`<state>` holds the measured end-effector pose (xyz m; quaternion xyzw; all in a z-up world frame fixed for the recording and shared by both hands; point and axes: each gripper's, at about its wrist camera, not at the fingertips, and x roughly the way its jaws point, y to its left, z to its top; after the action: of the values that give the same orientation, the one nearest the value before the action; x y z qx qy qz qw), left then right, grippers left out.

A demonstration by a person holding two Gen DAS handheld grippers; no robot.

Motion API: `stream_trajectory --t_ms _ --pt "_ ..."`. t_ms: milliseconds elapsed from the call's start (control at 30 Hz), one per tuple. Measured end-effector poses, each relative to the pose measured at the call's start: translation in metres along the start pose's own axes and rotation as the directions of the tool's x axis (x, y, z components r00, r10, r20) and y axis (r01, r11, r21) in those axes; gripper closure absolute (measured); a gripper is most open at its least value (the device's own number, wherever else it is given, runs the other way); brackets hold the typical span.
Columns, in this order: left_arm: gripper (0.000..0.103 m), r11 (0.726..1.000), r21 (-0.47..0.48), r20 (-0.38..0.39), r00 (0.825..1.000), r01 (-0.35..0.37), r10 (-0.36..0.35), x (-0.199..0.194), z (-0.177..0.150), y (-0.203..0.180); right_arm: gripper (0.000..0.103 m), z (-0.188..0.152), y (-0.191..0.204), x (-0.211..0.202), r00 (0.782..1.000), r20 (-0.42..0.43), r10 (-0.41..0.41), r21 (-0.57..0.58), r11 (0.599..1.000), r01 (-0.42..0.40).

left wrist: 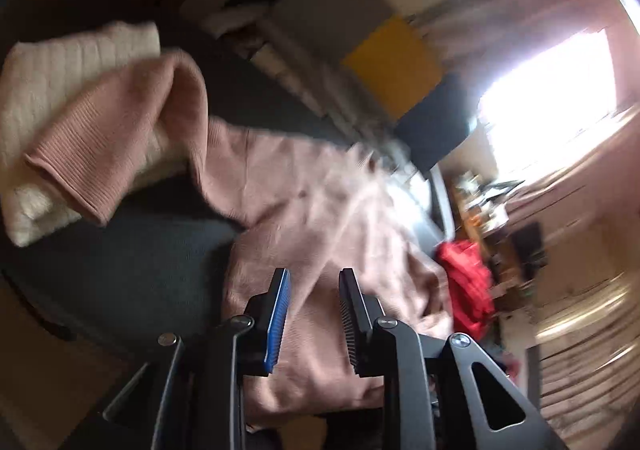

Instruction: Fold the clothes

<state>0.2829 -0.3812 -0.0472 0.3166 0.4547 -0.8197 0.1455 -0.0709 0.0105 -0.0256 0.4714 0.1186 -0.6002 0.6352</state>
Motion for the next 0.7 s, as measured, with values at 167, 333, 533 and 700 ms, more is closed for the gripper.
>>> stream_trajectory --t_ms 167,333,533,700 --pt "0.079 0.985 0.129 -0.051 0.991 -0.118 0.125 0.084 0.009 -0.006 0.006 0.037 -0.015 -0.012 0.989 0.112 -0.099 0.036 0.995 0.096" --pt "0.079 0.959 0.18 0.015 0.976 -0.217 0.218 0.13 0.056 -0.012 0.006 0.098 -0.035 0.006 0.975 0.167 -0.145 0.034 0.989 0.141" --pt "0.079 0.885 0.31 -0.061 0.921 -0.349 0.384 0.202 0.107 -0.014 0.005 0.18 -0.086 0.063 0.969 0.133 -0.207 0.101 0.976 0.194" --pt "0.078 0.797 0.438 -0.023 0.881 -0.416 0.473 0.243 0.119 -0.014 0.005 0.223 -0.139 0.12 0.939 0.005 -0.344 0.1 0.934 0.342"
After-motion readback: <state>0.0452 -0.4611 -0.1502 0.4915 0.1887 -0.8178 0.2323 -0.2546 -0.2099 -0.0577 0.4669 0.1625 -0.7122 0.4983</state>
